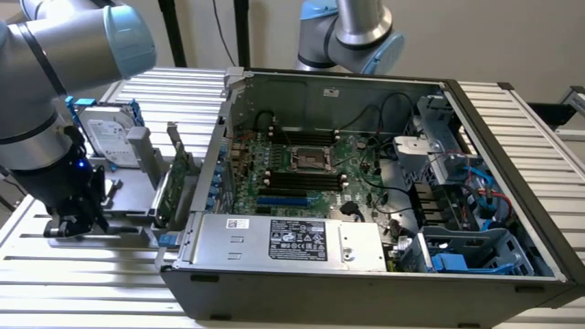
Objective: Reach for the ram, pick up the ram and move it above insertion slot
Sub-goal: 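Pick up the ram and move it above insertion slot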
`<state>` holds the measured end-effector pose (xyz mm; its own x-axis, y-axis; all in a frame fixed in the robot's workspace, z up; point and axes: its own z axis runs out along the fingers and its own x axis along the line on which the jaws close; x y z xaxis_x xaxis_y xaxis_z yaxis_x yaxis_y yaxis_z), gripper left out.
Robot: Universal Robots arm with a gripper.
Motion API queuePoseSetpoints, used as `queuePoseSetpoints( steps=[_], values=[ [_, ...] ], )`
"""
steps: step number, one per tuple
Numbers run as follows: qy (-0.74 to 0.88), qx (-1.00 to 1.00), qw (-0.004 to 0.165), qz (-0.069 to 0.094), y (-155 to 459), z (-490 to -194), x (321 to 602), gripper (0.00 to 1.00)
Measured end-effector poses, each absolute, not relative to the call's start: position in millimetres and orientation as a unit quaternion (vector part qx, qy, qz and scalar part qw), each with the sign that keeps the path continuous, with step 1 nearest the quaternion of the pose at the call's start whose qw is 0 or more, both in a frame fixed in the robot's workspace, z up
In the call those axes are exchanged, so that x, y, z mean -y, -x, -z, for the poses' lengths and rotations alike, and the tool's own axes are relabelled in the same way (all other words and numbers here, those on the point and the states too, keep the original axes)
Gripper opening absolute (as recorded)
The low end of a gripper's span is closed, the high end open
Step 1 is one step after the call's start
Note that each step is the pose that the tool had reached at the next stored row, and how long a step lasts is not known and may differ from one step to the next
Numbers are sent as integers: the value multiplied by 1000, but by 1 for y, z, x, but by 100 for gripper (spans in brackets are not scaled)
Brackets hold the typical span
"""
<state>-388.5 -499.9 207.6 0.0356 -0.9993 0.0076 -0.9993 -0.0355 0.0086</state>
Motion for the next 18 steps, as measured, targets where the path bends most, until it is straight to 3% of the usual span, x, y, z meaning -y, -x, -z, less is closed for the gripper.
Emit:
queuePoseSetpoints(
  steps=[18],
  values=[
    [-719,694,8,2,374,-284,500,13]
  ],
)
